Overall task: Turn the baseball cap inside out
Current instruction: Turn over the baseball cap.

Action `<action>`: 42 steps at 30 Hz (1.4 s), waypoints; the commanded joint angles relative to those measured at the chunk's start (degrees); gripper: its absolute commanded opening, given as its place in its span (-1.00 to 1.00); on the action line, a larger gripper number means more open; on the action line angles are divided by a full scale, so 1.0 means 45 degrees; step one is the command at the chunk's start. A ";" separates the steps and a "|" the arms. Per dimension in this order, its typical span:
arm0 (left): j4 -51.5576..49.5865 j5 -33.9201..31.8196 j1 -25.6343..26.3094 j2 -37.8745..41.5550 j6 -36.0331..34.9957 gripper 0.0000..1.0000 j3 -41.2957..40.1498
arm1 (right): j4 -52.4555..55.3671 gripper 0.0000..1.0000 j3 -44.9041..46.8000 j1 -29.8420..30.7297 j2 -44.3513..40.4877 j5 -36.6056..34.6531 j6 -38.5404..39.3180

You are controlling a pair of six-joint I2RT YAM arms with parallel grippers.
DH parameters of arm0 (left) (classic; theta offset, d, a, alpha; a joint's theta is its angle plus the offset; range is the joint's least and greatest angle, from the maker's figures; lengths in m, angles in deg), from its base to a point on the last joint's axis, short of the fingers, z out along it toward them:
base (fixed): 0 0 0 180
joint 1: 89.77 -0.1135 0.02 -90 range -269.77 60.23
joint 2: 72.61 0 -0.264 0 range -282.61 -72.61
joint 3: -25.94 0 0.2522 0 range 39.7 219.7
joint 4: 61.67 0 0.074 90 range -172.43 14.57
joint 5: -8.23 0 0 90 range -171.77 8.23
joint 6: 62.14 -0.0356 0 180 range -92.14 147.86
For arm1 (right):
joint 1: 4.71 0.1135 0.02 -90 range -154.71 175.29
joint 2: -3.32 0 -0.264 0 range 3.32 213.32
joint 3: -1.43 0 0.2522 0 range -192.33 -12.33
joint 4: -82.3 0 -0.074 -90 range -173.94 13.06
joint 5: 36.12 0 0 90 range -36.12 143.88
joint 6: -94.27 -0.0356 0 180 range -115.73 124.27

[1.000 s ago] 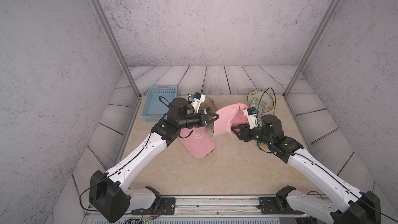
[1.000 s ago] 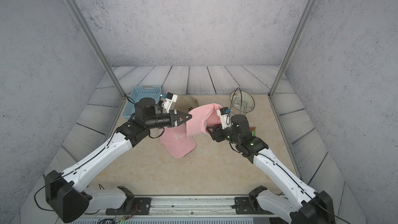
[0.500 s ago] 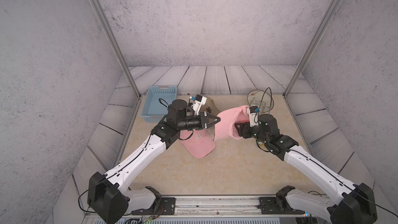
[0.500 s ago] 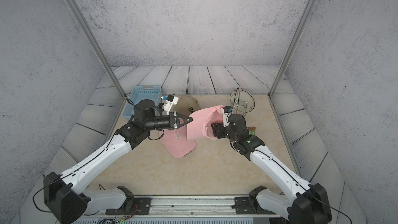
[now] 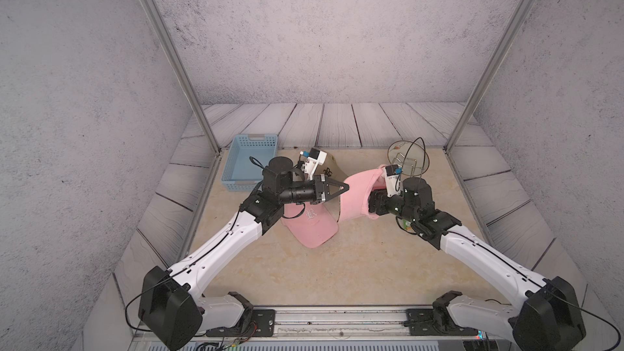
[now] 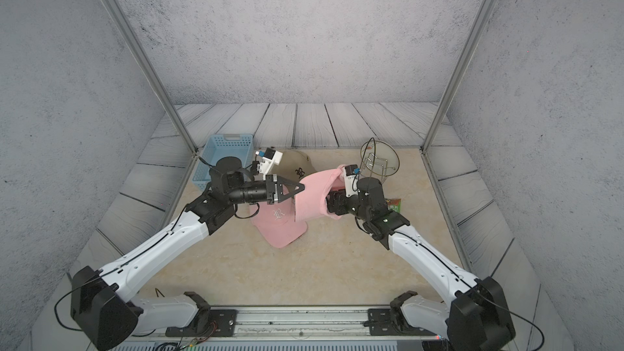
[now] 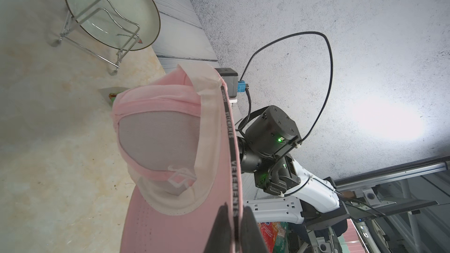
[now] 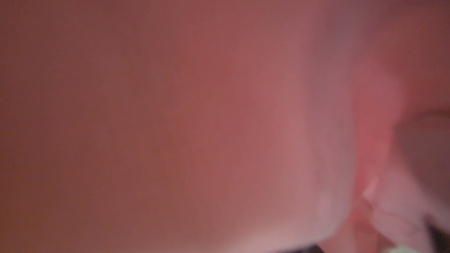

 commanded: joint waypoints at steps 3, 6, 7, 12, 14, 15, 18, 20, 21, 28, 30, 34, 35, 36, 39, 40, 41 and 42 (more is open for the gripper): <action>0.0529 0.0180 0.0126 0.0309 -0.0390 -1.00 0.0089 | -0.0392 -0.21 -0.0001 0.0031 0.0232 0.1284 -0.0006; -0.0653 -0.1067 0.0054 0.0739 -0.1075 -1.00 0.0031 | 0.0136 -0.69 0.0110 0.0017 -0.0199 0.0425 0.0193; -0.0955 -0.1452 0.0008 0.0909 -0.1239 -1.00 -0.0012 | 0.0332 -0.81 0.0195 0.0021 -0.0428 0.0087 0.0273; -0.1946 -0.2858 -0.0157 0.1292 -0.1816 -1.00 -0.0130 | 0.1640 -0.91 0.0561 0.0016 -0.1616 -0.2130 0.0570; -0.1685 -0.2791 -0.0148 0.1214 -0.1669 -1.00 -0.0243 | 0.2122 -0.65 0.0652 0.0033 -0.1915 -0.2854 0.0636; -0.1486 -0.2663 -0.0156 0.1124 -0.1526 -1.00 -0.0291 | 0.2309 -0.53 0.0702 0.0035 -0.2000 -0.3128 0.0675; -0.1112 -0.2264 -0.0157 0.0857 -0.1337 -1.00 -0.0293 | 0.2503 -0.24 0.0869 0.0033 -0.2150 -0.3679 0.0648; -0.0821 -0.1859 -0.0157 0.0647 -0.1233 -1.00 -0.0248 | 0.2405 -0.16 0.0945 0.0027 -0.2125 -0.3752 0.0590; -0.0651 -0.1673 -0.0143 0.0546 -0.1124 -1.00 -0.0226 | 0.2354 -0.15 0.0934 0.0030 -0.2056 -0.3636 0.0589; -0.0160 -0.1233 -0.0118 0.0495 -0.0776 -1.00 -0.0223 | 0.2194 -0.03 0.0619 0.0019 -0.1184 -0.3499 0.0098; -0.0097 -0.1187 -0.0104 0.0535 -0.0720 -1.00 -0.0239 | 0.2091 -0.03 0.0578 0.0031 -0.0905 -0.3317 -0.0035; 0.0302 -0.0990 -0.0099 0.0512 -0.0473 -1.00 -0.0373 | 0.2590 -0.01 0.0265 0.0021 -0.0286 -0.3394 -0.0268; 0.0307 -0.1000 -0.0094 0.0512 -0.0480 -1.00 -0.0388 | 0.2697 0.05 0.0195 0.0017 -0.0149 -0.3483 -0.0344; 0.0354 -0.0989 -0.0088 0.0512 -0.0452 -1.00 -0.0407 | 0.2676 0.10 0.0184 0.0024 -0.0053 -0.3497 -0.0419; 0.0671 -0.0866 -0.0099 0.0465 -0.0245 -1.00 -0.0473 | 0.2288 0.16 0.0232 0.0017 0.0207 -0.3076 -0.0605; 0.0798 -0.0802 -0.0099 0.0428 -0.0195 -1.00 -0.0488 | 0.2071 0.15 0.0281 0.0019 0.0267 -0.2843 -0.0693; 0.0875 -0.0740 -0.0099 0.0401 -0.0157 -1.00 -0.0495 | 0.1851 0.10 0.0324 0.0024 0.0316 -0.2616 -0.0765; 0.0923 -0.0713 -0.0094 0.0395 -0.0116 -1.00 -0.0501 | 0.1640 0.02 0.0363 0.0020 0.0356 -0.2366 -0.0843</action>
